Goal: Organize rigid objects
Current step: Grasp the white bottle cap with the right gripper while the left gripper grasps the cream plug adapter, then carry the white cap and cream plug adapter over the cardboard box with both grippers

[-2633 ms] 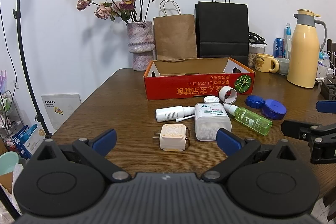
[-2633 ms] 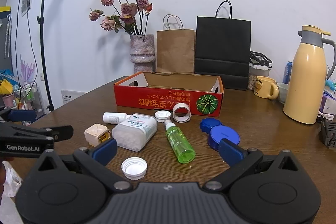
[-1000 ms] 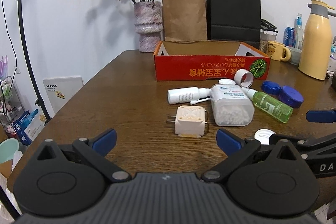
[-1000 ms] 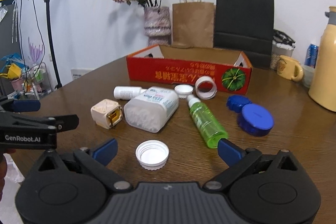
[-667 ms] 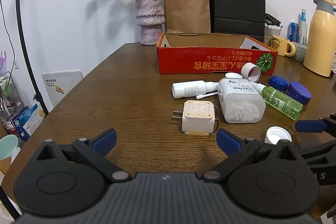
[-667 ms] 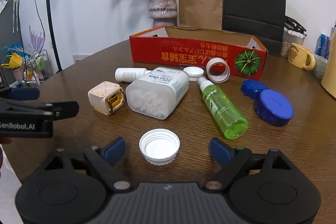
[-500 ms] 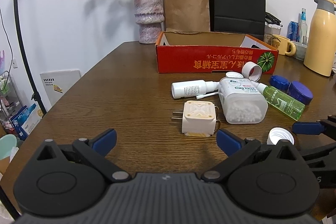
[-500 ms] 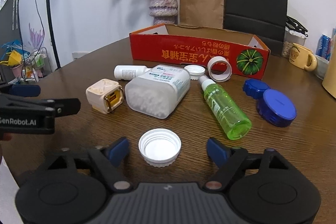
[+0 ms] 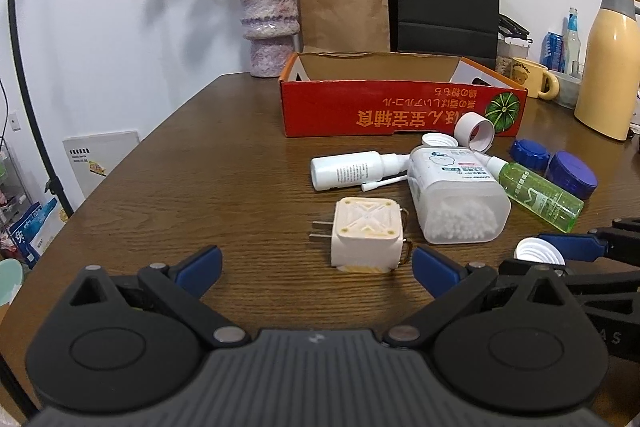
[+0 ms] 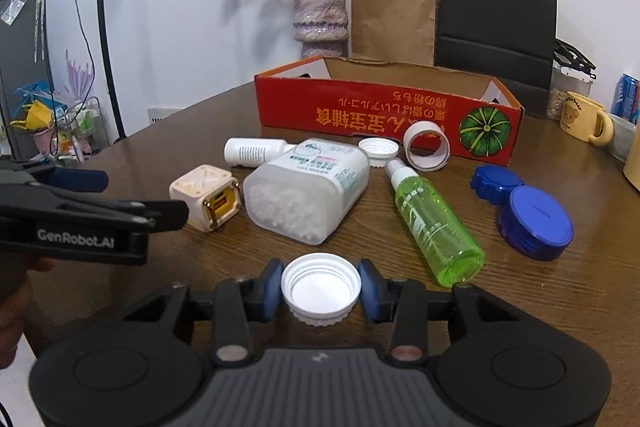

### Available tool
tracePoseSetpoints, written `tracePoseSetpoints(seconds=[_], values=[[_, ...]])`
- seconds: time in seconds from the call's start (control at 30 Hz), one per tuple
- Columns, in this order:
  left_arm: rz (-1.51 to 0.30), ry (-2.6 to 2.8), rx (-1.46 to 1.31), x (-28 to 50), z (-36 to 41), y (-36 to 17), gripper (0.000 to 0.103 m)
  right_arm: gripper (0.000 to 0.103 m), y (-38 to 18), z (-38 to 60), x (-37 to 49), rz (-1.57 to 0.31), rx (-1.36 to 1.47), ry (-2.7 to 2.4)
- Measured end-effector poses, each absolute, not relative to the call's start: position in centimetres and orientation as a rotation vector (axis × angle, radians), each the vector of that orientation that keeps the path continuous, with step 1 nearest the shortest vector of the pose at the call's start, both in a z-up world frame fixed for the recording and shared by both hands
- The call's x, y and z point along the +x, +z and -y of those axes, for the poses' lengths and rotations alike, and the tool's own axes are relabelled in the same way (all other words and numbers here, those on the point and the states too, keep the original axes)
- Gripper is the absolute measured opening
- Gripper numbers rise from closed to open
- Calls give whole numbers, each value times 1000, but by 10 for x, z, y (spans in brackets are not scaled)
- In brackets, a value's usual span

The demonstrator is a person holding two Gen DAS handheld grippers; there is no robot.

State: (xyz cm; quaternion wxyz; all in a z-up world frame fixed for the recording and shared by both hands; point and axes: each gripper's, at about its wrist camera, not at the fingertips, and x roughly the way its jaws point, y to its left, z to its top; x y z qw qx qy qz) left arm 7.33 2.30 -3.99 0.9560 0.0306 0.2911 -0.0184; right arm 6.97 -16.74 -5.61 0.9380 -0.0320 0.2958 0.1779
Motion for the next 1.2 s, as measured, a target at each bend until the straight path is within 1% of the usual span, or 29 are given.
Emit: tracePoseSetpoints(seconds=[0.57, 0.63, 0.7, 0.73, 0.87, 0.93, 1.0, 1.2], values=[[-636, -60, 67, 112, -10, -44, 103, 40, -45, 183, 89, -554, -44, 323], [-641, -56, 74, 114, -9, -46, 99, 40, -46, 183, 90, -555, -44, 328], [-646, -52, 75, 116, -8, -47, 97, 40, -47, 182, 91, -557, -45, 333], [-650, -50, 76, 117, -8, -48, 92, 40, -47, 182, 91, -558, -45, 335], [-661, -61, 78, 120, -5, -49, 85, 40, -48, 183, 92, -557, -41, 343], [-662, -72, 79, 120, -4, -50, 74, 40, -48, 183, 91, -555, -39, 346], [-669, -83, 77, 121, -2, -50, 66, 40, -48, 183, 91, -553, -37, 348], [-667, -90, 69, 118, -1, -50, 66, 40, -48, 184, 91, -551, -34, 351]])
